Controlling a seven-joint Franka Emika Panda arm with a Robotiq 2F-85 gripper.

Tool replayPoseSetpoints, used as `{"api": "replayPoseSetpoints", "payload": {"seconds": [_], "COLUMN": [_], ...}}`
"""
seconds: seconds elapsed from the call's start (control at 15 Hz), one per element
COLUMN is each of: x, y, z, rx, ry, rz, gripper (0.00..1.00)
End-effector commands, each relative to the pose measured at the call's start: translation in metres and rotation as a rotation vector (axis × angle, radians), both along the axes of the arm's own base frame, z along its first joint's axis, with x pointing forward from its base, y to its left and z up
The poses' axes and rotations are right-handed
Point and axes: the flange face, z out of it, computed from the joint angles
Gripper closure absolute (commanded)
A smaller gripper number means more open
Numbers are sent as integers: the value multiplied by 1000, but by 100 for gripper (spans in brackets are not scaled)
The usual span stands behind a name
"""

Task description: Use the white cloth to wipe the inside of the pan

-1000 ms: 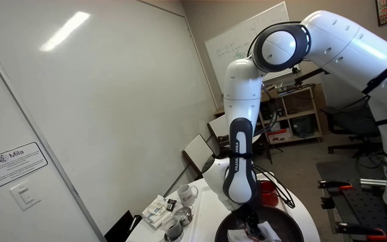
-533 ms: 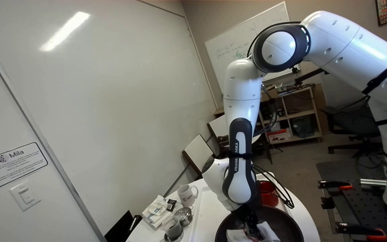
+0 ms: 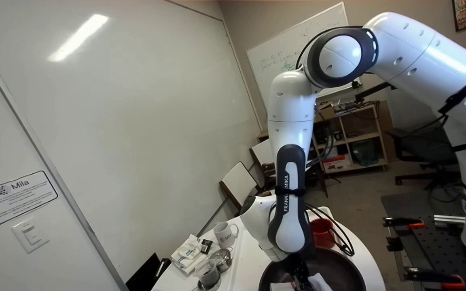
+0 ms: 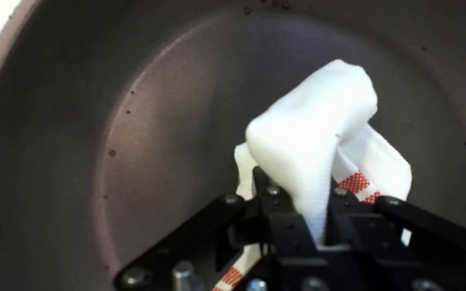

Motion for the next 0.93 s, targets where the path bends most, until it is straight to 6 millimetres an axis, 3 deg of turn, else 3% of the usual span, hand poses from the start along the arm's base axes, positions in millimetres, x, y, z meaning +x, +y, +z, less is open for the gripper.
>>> {"api": "replayPoseSetpoints", "payload": {"seconds": [0.0,0.47,0.53,0.73,0.87], "x": [1,1,1,3,3], "y": [0,-1,-1,17,40], "z": [0,0,0,-3,-4], "rx": [0,0,0,10,8], "ry": [1,1,1,-7,-10], "rz": [-1,-2,-2,27,66], "gripper": [83,83,91,91,91]}}
